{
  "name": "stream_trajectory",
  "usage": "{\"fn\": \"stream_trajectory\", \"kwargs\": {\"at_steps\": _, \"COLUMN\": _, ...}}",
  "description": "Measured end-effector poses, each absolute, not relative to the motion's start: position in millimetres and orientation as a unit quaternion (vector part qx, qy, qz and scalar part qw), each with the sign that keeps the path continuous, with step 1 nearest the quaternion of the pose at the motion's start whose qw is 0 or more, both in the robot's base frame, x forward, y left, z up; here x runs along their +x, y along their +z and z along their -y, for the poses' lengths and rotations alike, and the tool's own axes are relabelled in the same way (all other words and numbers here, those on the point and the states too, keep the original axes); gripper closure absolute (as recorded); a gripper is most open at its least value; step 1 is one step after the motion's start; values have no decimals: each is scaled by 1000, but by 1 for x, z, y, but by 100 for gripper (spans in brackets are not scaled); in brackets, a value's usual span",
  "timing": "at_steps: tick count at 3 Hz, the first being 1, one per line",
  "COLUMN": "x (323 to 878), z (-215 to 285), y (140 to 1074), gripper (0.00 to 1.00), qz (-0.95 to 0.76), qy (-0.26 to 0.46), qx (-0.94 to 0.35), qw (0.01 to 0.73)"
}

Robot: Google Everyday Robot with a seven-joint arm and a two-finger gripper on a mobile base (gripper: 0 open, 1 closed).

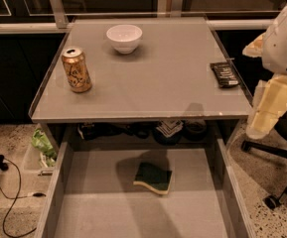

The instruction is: Pick sponge from top drawer and place on counter

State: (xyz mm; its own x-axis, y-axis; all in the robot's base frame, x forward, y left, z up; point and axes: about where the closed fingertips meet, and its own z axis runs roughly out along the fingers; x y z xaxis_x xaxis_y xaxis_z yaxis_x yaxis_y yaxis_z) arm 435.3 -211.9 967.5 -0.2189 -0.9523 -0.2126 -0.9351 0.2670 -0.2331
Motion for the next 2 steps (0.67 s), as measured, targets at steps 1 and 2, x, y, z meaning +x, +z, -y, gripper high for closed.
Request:
{"fn": "stream_trajectory", "kwargs": {"at_steps": 1, "x": 422, "z": 208, "y": 925, "gripper": 0, "qz": -785, "qy": -6, "qx": -602, "qw": 150}}
{"fn": "stream_trajectory", "kwargs": {"at_steps": 2, "x": 400, "z": 212, "y": 850, "gripper": 0, "qz": -789, "qy": 30, "qx": -599, "qw": 138}}
